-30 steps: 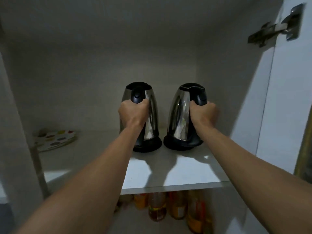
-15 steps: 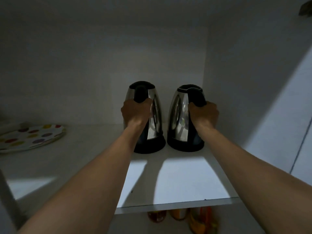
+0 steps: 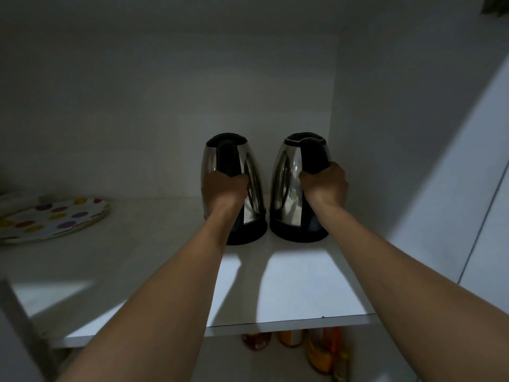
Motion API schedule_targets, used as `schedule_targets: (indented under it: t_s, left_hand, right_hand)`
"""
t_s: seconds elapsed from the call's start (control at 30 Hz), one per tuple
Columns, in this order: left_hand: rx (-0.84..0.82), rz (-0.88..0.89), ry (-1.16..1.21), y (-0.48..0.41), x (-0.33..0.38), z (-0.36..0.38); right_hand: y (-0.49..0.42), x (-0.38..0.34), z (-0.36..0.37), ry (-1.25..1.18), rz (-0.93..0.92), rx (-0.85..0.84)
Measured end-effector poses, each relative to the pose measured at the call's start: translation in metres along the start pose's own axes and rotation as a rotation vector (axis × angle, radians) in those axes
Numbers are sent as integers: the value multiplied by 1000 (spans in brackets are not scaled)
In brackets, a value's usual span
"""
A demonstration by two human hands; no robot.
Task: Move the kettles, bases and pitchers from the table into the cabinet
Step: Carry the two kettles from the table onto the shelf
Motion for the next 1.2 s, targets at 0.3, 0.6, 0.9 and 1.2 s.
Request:
schedule_targets:
  t_s: [0.3, 0.6, 0.9, 1.2]
  left_hand:
    - [33, -13, -95, 22, -79, 11]
    - [28, 9, -12, 8, -77, 21]
    - [57, 54, 26, -31, -79, 61]
    - [123, 79, 78, -61, -92, 98]
  right_hand:
    - [49, 76, 15, 22, 138, 15]
    - [24, 86, 23, 77, 104, 28]
    - [-29, 105, 38, 53, 80, -44]
    - [-62, 120, 76, 73, 45, -26]
Point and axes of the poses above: each hand's wrist, its own y-axis away from the middle knuckle, its own z-axis out of the palm, x = y × z, the point moved 3 cm from there along -y, towards the middle knuckle, and after that the axes turned 3 degrees about -z, right-handed, at the moved point
